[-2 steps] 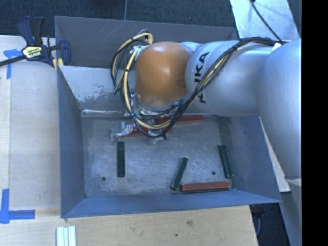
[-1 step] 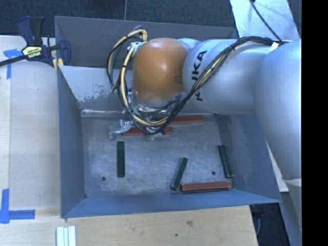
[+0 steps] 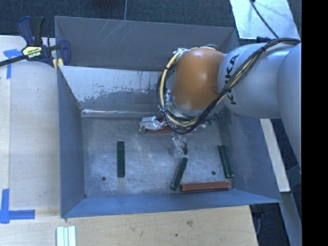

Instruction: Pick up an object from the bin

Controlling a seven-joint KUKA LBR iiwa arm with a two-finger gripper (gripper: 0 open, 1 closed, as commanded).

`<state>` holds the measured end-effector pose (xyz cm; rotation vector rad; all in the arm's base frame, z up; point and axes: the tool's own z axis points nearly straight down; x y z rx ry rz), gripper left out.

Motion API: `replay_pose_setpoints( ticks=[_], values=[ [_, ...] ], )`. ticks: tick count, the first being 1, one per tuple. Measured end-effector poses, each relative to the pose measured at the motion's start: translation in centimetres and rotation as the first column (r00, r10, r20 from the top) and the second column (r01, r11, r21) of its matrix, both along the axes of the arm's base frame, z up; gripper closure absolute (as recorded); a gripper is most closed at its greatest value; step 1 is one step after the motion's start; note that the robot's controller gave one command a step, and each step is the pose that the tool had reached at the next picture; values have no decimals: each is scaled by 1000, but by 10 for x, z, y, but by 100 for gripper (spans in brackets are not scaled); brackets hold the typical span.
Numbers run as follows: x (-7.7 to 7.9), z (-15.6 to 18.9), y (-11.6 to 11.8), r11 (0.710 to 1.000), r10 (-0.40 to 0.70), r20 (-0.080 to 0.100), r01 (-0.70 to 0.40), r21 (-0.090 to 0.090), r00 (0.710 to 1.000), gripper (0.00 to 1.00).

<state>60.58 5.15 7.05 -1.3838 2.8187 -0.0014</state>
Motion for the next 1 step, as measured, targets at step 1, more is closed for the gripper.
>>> replay_pose_setpoints(
  ticks=[1],
  values=[
    [17,68,-23,988,154,8,-154,-1,988,0]
  ],
)
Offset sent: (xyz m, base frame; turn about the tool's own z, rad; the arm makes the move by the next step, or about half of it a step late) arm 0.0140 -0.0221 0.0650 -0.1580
